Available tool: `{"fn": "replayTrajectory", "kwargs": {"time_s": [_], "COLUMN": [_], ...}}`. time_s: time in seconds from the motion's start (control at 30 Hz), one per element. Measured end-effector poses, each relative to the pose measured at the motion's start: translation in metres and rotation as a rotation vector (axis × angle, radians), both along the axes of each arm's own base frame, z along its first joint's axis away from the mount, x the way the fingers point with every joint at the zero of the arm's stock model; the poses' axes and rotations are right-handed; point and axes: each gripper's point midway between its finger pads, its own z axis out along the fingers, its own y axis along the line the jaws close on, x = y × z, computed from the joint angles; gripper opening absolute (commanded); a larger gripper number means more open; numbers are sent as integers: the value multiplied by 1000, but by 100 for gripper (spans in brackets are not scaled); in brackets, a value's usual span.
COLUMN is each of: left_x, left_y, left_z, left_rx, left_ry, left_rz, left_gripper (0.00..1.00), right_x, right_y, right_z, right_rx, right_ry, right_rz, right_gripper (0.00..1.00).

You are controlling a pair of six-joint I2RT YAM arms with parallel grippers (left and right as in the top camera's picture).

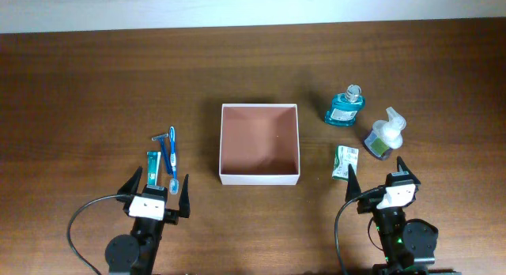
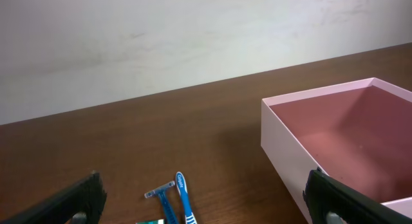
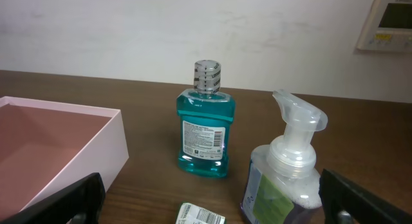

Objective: Pack container

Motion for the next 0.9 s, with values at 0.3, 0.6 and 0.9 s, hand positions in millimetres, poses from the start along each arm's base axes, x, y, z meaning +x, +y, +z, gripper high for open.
{"fn": "replayTrajectory", "kwargs": {"time_s": [0.3,0.6,0.9], "left_x": [0,1,-1], "left_y": [0,-1,11], "left_z": [0,25,11], "left_rx": [0,-4,-21], "left_ry": [0,-101,188], "left_rz": [0,-4,68], "left_gripper": [99,99,99], "right_x": [0,0,0], "right_y": [0,0,0], "right_z": [0,0,0], "right_rx": [0,-1,0], "right_ry": [0,0,0], "right_rz": [0,0,0], "right_gripper": [99,99,98]}}
